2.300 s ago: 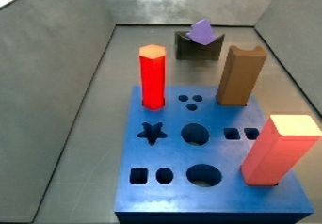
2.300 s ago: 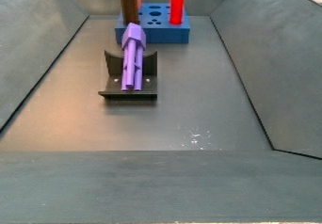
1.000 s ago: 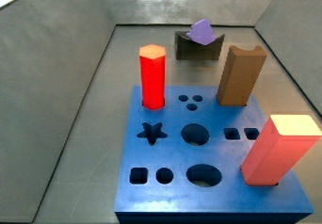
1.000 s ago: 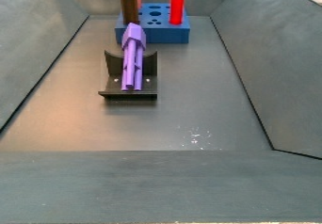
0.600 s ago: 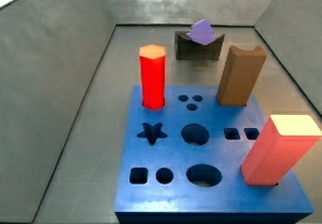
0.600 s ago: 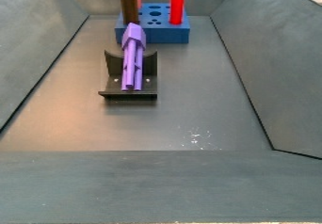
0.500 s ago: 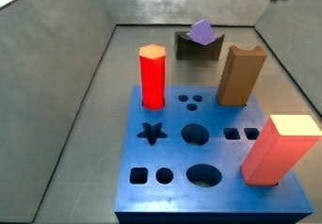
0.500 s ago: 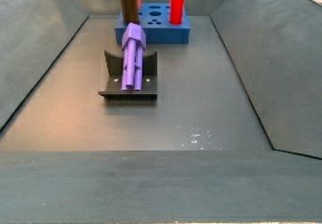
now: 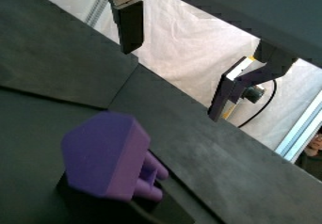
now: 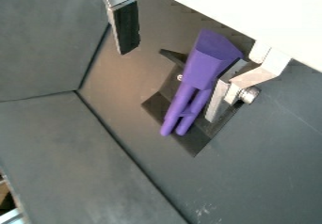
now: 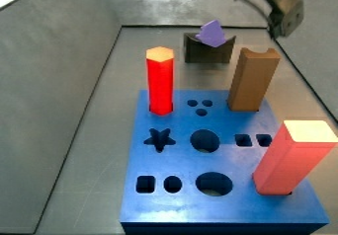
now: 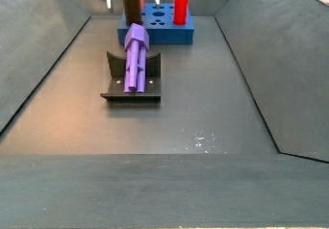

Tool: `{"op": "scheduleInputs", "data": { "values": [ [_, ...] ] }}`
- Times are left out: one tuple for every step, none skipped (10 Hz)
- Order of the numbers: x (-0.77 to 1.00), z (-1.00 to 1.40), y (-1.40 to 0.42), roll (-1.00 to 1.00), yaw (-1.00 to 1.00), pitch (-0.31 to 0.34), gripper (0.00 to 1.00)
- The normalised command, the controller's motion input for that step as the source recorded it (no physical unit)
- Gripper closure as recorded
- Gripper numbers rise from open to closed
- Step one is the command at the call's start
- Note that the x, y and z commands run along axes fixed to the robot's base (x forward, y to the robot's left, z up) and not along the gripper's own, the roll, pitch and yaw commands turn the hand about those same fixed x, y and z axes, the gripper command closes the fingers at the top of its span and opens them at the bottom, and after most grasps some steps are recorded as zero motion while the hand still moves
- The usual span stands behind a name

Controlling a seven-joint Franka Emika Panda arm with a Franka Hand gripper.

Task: Pick up the 3 prong object. Move up. Rotate the 3 prong object. Place the 3 prong object on the fixture. Regrasp the 3 prong object. Move to above the board. Insert the 3 prong object.
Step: Regrasp the 3 prong object.

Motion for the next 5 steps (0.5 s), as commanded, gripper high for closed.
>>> {"op": "scheduleInputs", "data": {
  "values": [
    [0.15, -1.00, 0.01, 0.08, 0.11, -0.001, 0.00],
    [0.15, -1.00, 0.00, 0.08, 0.10, -0.015, 0.00],
    [0.16, -1.00, -0.01, 0.09, 0.09, -0.027, 0.00],
    [0.17, -1.00, -0.02, 0.09, 0.08, -0.031, 0.00],
    [0.16, -0.93, -0.02, 0.09, 0.07, -0.028, 0.00]
  ]
}}
